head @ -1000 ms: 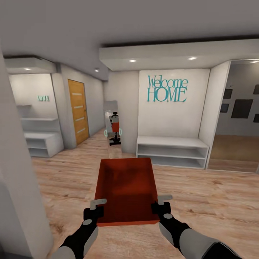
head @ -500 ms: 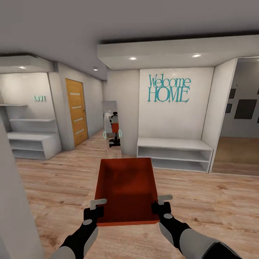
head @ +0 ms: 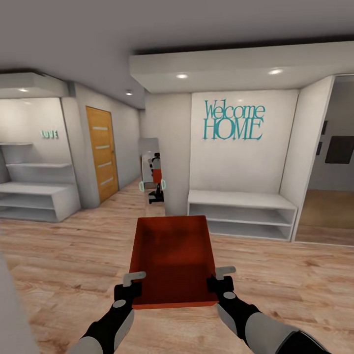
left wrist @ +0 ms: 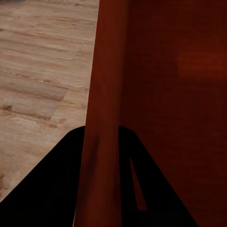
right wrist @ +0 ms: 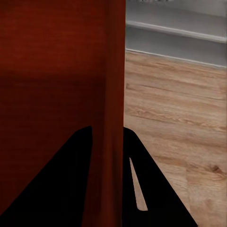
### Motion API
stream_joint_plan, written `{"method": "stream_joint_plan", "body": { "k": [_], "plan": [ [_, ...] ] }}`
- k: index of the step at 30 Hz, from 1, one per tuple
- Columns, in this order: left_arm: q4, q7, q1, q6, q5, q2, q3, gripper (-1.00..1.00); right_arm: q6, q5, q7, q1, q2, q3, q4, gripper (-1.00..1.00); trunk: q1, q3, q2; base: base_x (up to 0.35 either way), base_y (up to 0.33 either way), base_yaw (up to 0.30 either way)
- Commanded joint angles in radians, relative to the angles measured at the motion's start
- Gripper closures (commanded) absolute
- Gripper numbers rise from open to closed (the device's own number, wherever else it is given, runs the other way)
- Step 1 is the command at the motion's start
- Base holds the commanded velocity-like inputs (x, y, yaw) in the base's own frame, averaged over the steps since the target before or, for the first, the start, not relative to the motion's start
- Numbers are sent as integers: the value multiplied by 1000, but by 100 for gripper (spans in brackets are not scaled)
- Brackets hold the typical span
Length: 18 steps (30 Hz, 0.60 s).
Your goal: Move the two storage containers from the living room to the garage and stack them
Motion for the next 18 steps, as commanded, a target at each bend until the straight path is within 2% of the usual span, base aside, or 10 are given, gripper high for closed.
{"method": "stream_joint_plan", "body": {
  "k": [1, 18],
  "plan": [
    [2, 24, -1, -5, 14, 23, 54, 100, -43, 9, 5, -1, 1, -44, -4, 100, 1, -2, -1, 322, 0, 0],
    [2, 24, -1, -4, 14, 22, 54, 100, -44, 9, 5, -1, 0, -44, -4, 100, 1, -2, -1, 322, 0, 0]
  ]
}}
